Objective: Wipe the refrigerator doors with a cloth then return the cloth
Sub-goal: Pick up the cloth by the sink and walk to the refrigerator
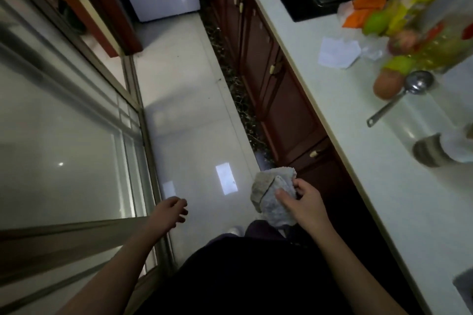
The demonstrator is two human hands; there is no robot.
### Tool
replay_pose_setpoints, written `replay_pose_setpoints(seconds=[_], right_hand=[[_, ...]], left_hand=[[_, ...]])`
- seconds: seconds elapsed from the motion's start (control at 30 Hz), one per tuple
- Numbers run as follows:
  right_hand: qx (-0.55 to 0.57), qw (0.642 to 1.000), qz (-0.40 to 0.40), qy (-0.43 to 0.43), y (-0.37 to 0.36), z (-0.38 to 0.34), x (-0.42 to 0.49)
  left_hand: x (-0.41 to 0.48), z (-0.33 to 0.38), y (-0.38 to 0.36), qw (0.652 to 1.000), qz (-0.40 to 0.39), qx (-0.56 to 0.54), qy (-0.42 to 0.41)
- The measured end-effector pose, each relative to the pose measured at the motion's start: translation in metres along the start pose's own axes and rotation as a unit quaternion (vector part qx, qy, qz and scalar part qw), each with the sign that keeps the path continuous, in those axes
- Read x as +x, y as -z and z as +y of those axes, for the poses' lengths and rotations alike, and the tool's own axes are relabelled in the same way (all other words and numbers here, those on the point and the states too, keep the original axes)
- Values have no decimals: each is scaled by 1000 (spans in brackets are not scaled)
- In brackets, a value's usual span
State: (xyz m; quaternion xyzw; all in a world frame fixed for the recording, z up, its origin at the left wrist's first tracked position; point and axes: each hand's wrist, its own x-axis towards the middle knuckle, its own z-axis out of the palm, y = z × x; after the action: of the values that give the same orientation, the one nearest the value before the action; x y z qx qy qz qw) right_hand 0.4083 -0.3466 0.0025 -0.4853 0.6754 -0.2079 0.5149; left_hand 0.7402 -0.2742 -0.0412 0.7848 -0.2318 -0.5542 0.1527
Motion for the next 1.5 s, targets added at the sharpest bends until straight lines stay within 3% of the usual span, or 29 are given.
replay_pose_setpoints(seconds=[0.37, 0.53, 0.73, 1.0, 1.27, 1.5], right_hand=[[-67, 992, -101, 31, -34, -126, 222], [-111, 977, -167, 76, -63, -208, 310], [-122, 964, -212, 109, -106, -286, 402], [-99, 980, -154, 81, -157, -376, 499], [-86, 990, -94, 64, -186, -453, 594], [-105, 985, -127, 56, -226, -529, 711]], left_hand=[[83, 81, 65, 983, 88, -120, 108], [121, 137, 99, 962, 135, -208, 118], [176, 194, 137, 954, 149, -231, 123], [286, 276, 227, 970, 112, -183, 113], [394, 417, 325, 994, 78, -74, 30], [485, 497, 390, 991, 90, -93, 19]])
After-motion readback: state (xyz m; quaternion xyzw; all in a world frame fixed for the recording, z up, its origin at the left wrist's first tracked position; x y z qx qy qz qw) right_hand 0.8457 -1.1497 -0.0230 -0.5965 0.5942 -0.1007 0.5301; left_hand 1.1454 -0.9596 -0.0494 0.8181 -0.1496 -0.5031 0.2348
